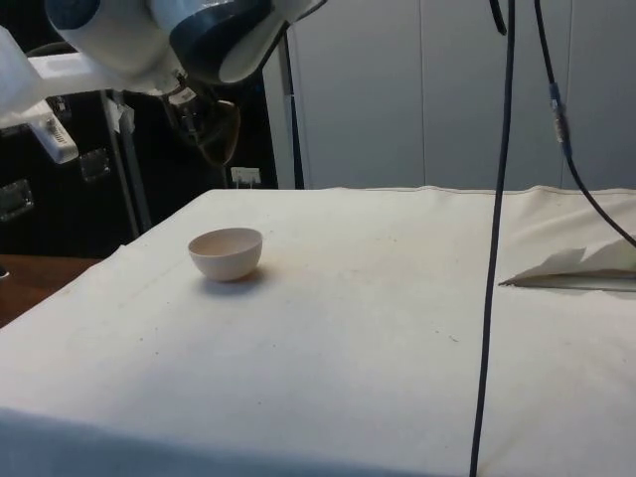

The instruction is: Pour the coffee beans from the cup into the bowl.

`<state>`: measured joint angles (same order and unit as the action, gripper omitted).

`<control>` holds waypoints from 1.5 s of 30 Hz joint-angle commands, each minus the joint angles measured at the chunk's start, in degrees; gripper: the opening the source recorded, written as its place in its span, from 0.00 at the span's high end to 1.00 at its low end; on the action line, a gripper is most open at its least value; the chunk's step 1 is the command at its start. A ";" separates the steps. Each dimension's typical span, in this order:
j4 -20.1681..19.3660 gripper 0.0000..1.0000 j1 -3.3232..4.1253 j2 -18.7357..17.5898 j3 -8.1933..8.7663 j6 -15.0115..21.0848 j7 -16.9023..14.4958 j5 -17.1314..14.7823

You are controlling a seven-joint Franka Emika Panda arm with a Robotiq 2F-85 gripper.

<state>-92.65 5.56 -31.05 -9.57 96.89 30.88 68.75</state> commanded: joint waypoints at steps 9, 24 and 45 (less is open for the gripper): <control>2.46 0.99 0.40 -2.98 -2.06 -4.30 1.60 4.07; 2.46 0.99 0.46 -5.84 -3.90 -7.28 5.56 8.37; 2.75 0.99 1.15 -9.17 -6.59 -13.69 10.03 14.38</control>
<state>-90.13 6.36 -39.88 -16.33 83.71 40.91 82.91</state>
